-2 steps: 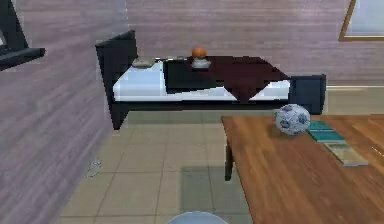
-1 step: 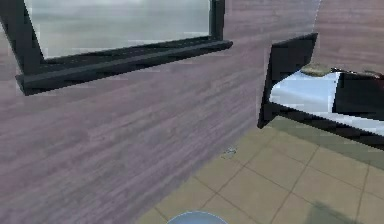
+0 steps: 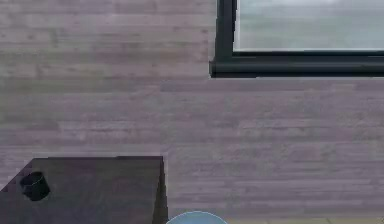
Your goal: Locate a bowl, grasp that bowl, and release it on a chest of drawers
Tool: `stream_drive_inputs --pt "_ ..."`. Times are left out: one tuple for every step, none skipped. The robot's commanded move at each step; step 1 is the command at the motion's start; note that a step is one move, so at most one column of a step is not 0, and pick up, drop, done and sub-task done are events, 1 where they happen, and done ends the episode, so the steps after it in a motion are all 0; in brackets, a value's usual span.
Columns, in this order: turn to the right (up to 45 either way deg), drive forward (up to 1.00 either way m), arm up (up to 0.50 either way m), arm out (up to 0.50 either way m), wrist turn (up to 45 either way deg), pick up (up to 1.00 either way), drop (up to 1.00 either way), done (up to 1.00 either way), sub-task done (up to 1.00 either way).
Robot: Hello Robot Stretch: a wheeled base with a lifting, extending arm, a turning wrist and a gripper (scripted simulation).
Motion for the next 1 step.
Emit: stream_drive_inputs --pt "-45.0 0.00 0.00 0.00 0.0 0.00 0.00 0.00 0.00"
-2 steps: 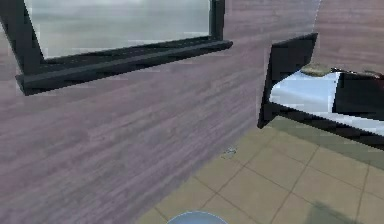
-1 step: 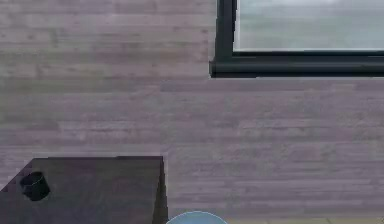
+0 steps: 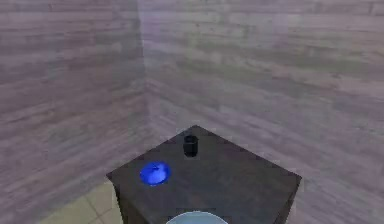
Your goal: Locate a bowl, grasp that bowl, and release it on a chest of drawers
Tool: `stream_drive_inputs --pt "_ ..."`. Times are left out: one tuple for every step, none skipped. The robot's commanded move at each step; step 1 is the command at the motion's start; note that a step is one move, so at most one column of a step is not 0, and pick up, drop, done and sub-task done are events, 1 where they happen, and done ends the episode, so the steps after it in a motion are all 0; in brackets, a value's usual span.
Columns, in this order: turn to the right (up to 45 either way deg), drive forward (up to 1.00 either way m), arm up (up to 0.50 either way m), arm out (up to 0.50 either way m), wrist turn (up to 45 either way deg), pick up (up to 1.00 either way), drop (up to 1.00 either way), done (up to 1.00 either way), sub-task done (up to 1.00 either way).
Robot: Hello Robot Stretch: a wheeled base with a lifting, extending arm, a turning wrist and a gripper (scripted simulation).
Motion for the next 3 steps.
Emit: stream_drive_inputs --pt "-33.0 0.00 0.00 0.00 0.0 0.00 0.00 0.00 0.00" --pt "0.0 0.15 0.00 0.00 0.0 0.00 0.00 0.00 0.00" --pt "-45.0 0.00 0.00 0.00 0.0 0.00 0.00 0.00 0.00"
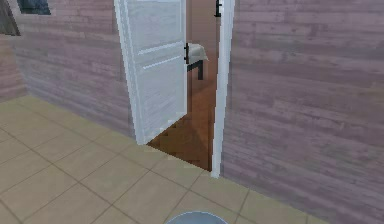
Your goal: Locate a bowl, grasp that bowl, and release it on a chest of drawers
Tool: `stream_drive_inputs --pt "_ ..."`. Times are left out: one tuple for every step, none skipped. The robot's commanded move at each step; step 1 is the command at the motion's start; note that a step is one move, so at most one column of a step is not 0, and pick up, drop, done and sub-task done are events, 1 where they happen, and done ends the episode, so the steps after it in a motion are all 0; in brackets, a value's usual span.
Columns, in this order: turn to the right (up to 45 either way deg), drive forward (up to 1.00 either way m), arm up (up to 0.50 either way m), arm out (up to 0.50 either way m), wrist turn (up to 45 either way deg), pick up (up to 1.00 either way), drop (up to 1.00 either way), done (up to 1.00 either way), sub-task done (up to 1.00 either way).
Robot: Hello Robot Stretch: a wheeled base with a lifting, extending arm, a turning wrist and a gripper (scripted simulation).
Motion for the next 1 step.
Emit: stream_drive_inputs --pt "-9.0 0.00 0.00 0.00 0.0 0.00 0.00 0.00 0.00"
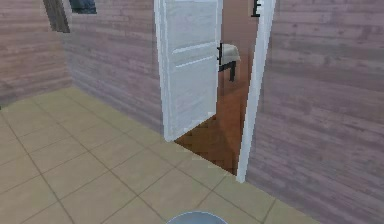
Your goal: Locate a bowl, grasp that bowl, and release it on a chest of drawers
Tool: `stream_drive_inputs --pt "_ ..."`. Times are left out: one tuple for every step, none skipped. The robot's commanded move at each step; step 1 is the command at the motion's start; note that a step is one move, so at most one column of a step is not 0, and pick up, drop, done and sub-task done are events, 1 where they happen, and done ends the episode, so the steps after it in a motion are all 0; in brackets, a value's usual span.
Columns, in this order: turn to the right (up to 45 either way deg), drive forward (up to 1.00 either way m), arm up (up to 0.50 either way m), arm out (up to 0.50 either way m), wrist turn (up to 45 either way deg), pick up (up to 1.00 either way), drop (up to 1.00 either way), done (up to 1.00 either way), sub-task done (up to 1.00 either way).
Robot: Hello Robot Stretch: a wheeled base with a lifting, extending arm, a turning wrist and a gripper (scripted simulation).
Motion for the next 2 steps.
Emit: stream_drive_inputs --pt "0.0 0.00 0.00 0.32 0.0 0.00 0.00 0.00 0.00" --pt "0.0 0.00 0.00 0.00 45.0 0.00 0.00 0.00 0.00"
